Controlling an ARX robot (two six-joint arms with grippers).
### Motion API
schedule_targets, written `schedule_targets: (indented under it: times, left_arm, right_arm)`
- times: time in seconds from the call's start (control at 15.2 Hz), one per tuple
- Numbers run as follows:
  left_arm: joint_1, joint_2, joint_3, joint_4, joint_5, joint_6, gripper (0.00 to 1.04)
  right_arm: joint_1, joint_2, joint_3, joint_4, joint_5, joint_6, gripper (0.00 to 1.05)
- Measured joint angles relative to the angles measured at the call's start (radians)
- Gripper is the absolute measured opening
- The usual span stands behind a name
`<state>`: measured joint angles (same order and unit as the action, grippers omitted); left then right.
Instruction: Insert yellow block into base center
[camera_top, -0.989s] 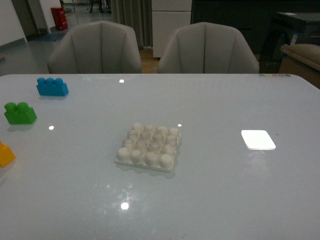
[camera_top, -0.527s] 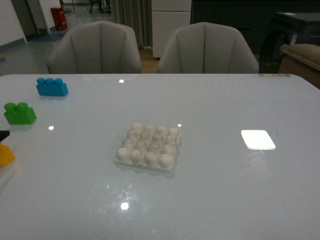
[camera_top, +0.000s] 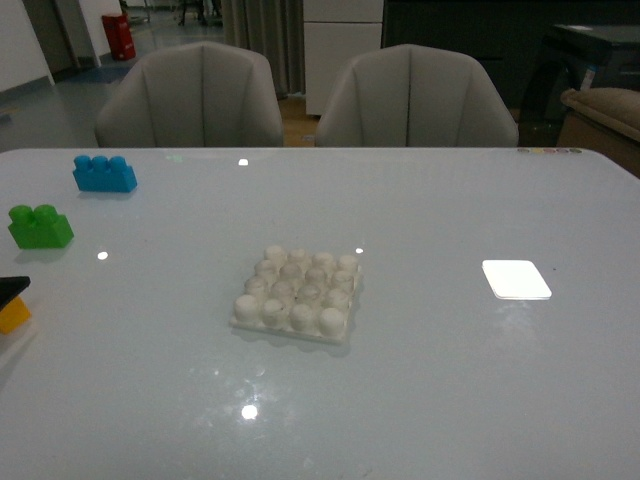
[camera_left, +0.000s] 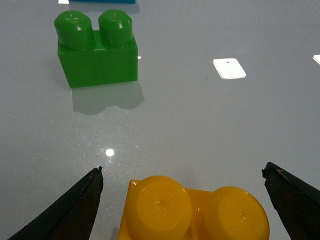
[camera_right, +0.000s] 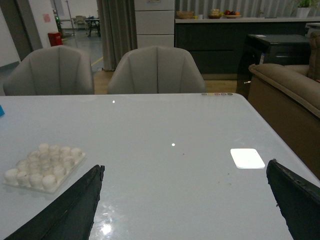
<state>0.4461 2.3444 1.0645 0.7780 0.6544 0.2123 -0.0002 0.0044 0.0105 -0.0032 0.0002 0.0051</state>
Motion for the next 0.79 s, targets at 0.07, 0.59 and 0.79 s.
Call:
schedule_targets:
  times: [0.07,0.59,0.79]
  left_arm:
    - [-0.003,0.006,0.003,0.009,-0.002,-0.002,0.98]
    - [-0.008,0.028,0.005,0.033,-0.003,-0.023,0.66]
    - [-0.014,0.025,-0.020,0.063,-0.009,-0.033,0.66]
  right_arm:
    - [0.000,0.000,0.000,0.000,0.000,0.000,0.98]
    - [0.000,0.000,0.000,0.000,0.000,0.000,0.98]
    - [0.000,0.000,0.000,0.000,0.000,0.000,0.98]
